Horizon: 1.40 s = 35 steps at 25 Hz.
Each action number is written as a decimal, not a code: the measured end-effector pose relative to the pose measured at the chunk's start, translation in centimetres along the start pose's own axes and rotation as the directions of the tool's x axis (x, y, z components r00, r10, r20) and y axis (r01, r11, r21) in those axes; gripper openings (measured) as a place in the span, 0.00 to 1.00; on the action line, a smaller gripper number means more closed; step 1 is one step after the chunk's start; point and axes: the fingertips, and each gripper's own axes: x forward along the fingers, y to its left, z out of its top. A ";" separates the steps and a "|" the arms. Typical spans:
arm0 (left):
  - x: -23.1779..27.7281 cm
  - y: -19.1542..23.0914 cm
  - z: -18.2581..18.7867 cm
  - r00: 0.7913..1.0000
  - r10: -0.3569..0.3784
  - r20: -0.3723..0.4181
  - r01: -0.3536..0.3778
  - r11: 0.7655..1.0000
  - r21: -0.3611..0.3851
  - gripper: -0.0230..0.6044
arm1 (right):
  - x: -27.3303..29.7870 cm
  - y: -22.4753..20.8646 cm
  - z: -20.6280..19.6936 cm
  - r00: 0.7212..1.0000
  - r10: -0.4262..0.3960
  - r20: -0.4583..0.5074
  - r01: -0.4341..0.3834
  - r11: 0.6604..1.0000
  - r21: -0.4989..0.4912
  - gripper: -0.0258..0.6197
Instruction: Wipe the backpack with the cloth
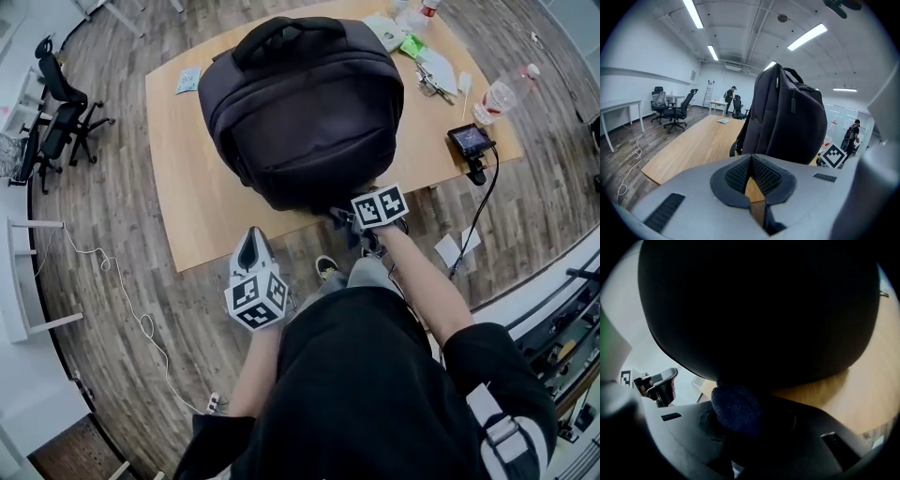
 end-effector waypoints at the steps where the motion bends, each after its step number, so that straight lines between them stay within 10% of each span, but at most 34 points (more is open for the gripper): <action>1: 0.1 -0.3 0.0 1.000 -0.008 0.001 0.008 1.000 0.002 0.06 | -1.0 -1.3 0.1 1.000 -0.025 0.005 0.025 1.000 0.005 0.18; 7: 0.3 -1.1 0.1 0.999 -0.034 0.010 0.034 0.999 -0.001 0.06 | -8.4 -9.2 1.6 0.969 -0.242 0.042 0.240 0.970 0.041 0.18; 13: 0.3 -0.8 0.1 0.999 -0.037 0.012 0.037 0.999 -0.004 0.06 | -11.9 -8.2 3.6 0.935 -0.345 0.085 0.353 0.930 -0.105 0.18; 21: 0.4 -0.9 0.7 0.999 -0.047 0.024 0.047 0.999 -0.002 0.06 | -18.0 -2.0 8.4 0.892 -0.355 0.281 0.423 0.874 -0.240 0.18; 29: 0.3 -1.4 0.8 0.998 -0.053 0.031 0.053 0.999 0.001 0.06 | -22.9 5.3 15.6 0.789 -0.330 0.518 0.561 0.731 -0.388 0.18; 35: -0.4 -0.7 1.2 0.999 -0.033 0.043 0.034 0.999 -0.005 0.06 | -18.9 12.3 17.4 0.840 -0.191 0.508 0.463 0.741 -0.487 0.18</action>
